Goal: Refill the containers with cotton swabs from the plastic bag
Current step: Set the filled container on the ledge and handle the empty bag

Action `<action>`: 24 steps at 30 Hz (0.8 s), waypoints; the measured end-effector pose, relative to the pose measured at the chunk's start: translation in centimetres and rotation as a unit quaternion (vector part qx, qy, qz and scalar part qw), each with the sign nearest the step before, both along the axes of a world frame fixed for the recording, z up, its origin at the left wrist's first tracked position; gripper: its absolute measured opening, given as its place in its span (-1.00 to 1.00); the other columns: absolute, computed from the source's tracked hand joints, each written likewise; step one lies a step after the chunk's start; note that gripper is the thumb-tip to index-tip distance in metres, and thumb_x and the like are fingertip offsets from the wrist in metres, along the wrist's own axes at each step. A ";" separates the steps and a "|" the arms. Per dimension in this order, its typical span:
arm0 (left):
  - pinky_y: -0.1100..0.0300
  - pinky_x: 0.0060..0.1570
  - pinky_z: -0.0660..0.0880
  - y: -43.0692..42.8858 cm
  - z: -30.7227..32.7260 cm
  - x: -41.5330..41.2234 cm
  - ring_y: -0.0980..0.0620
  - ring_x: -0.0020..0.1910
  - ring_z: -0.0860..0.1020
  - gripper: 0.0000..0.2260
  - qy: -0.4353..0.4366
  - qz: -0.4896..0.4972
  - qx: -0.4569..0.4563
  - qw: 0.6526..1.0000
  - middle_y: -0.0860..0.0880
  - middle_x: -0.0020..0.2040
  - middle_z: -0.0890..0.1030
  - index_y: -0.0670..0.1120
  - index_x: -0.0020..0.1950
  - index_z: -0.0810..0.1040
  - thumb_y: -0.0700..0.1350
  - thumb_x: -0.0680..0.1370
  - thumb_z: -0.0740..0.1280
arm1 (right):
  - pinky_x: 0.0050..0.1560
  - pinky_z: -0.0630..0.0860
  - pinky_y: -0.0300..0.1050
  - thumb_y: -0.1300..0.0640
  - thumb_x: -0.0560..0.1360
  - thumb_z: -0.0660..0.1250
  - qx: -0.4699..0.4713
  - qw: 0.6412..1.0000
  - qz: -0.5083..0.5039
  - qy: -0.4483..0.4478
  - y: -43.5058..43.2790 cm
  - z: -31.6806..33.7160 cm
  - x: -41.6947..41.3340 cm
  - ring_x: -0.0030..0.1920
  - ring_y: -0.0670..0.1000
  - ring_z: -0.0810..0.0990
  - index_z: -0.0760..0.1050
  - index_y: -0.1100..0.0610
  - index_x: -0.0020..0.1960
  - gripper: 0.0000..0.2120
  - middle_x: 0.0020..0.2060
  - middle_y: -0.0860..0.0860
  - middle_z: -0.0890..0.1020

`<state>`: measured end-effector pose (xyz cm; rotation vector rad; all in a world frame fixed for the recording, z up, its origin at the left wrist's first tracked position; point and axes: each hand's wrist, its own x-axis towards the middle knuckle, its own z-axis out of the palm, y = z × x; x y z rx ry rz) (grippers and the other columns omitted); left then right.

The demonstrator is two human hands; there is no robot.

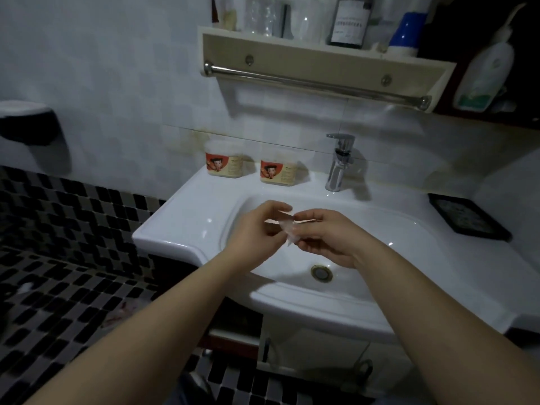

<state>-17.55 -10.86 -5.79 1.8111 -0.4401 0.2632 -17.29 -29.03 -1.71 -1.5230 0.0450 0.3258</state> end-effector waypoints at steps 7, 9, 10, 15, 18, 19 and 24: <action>0.19 0.12 0.61 8.0 0.4 -1.6 0.18 0.09 0.67 -0.52 -0.032 0.080 -0.021 0.996 0.11 0.10 0.68 0.12 0.18 0.57 -0.42 0.48 0.29 | -0.20 0.59 -0.18 0.42 0.45 0.43 -0.046 0.996 -0.002 -0.082 8.3 0.7 0.1 -0.24 0.05 0.59 0.67 0.29 0.07 -0.78 -0.17 0.19 0.68; 0.12 0.12 0.62 10.1 0.4 -1.9 0.16 0.07 0.68 -0.50 -0.038 0.120 -0.039 0.991 0.10 0.08 0.69 0.16 0.11 0.57 -0.44 0.47 0.25 | -0.19 0.59 -0.17 0.35 0.47 0.47 -0.055 0.992 -0.013 -0.110 10.2 0.8 0.2 -0.24 0.07 0.57 0.70 0.29 0.01 -0.88 -0.19 0.18 0.69; 0.11 0.12 0.62 11.7 0.2 -2.3 0.15 0.06 0.68 -0.51 -0.037 0.141 -0.044 0.988 0.08 0.07 0.69 0.15 0.11 0.58 -0.44 0.48 0.24 | -0.19 0.59 -0.17 0.32 0.48 0.48 -0.059 0.991 -0.012 -0.123 11.7 0.7 0.2 -0.25 0.05 0.58 0.70 0.27 -0.03 -0.92 -0.18 0.17 0.71; 0.23 0.08 0.59 18.1 -1.1 -4.2 0.20 0.05 0.66 -0.59 -0.013 0.216 -0.043 0.975 0.09 0.06 0.68 0.02 0.18 0.60 -0.40 0.52 0.23 | -0.27 0.56 -0.19 0.32 0.49 0.44 -0.088 0.979 -0.009 -0.185 17.6 -0.3 0.4 -0.37 -0.06 0.59 0.70 0.20 -0.13 -0.91 -0.29 0.02 0.72; 0.33 0.02 0.57 21.7 -2.2 -5.4 0.22 0.03 0.65 -0.61 -0.001 0.259 -0.033 0.965 0.10 0.02 0.68 0.06 0.16 0.60 -0.38 0.54 0.23 | -0.26 0.60 -0.18 0.35 0.53 0.40 -0.080 0.977 0.025 -0.198 21.5 -1.0 0.1 -0.35 -0.02 0.61 0.69 0.22 -0.12 -0.88 -0.30 0.03 0.72; 0.36 -0.01 0.56 22.8 -2.6 -5.8 0.23 0.03 0.64 -0.62 0.002 0.269 -0.027 0.963 0.10 0.02 0.68 0.06 0.16 0.60 -0.37 0.55 0.24 | -0.23 0.63 -0.15 0.35 0.54 0.40 -0.074 0.977 0.039 -0.196 22.8 -1.3 0.0 -0.33 0.02 0.62 0.69 0.22 -0.11 -0.88 -0.28 0.05 0.73; 0.36 -0.04 0.58 28.0 -4.7 -8.2 0.25 0.03 0.63 -0.66 0.022 0.329 -0.003 0.944 0.10 0.04 0.67 0.04 0.21 0.60 -0.32 0.58 0.25 | 0.06 0.69 0.07 0.18 0.53 0.50 -0.045 0.974 0.109 -0.195 28.7 -4.0 -0.2 -0.19 0.09 0.74 0.71 0.15 0.03 -0.91 -0.13 0.09 0.76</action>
